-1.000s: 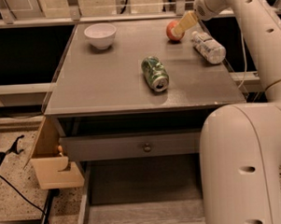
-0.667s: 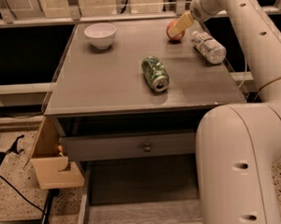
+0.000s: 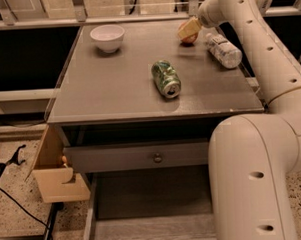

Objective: Place apple into middle drawer

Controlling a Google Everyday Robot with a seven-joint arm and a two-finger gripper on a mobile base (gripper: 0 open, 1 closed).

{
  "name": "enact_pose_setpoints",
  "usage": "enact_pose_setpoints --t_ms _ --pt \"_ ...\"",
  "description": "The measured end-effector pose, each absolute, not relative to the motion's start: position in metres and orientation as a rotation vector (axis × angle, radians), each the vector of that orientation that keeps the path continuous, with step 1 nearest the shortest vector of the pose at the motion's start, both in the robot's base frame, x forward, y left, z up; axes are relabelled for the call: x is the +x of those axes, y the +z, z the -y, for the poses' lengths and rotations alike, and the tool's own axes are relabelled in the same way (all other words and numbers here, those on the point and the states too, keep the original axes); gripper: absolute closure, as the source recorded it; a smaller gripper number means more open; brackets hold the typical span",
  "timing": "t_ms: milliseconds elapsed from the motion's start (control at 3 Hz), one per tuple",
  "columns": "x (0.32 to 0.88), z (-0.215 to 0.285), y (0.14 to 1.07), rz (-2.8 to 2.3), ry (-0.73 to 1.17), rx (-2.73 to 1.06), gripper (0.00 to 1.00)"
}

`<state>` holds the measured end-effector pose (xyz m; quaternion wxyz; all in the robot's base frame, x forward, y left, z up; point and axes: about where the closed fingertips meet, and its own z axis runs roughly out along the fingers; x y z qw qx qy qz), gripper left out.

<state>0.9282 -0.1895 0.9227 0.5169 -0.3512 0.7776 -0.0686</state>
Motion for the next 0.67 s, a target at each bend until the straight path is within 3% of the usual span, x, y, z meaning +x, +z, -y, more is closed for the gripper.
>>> enact_pose_setpoints --t_ms 667 --pt "0.934 0.192 0.907 -1.902 -0.162 -0.819 0.0"
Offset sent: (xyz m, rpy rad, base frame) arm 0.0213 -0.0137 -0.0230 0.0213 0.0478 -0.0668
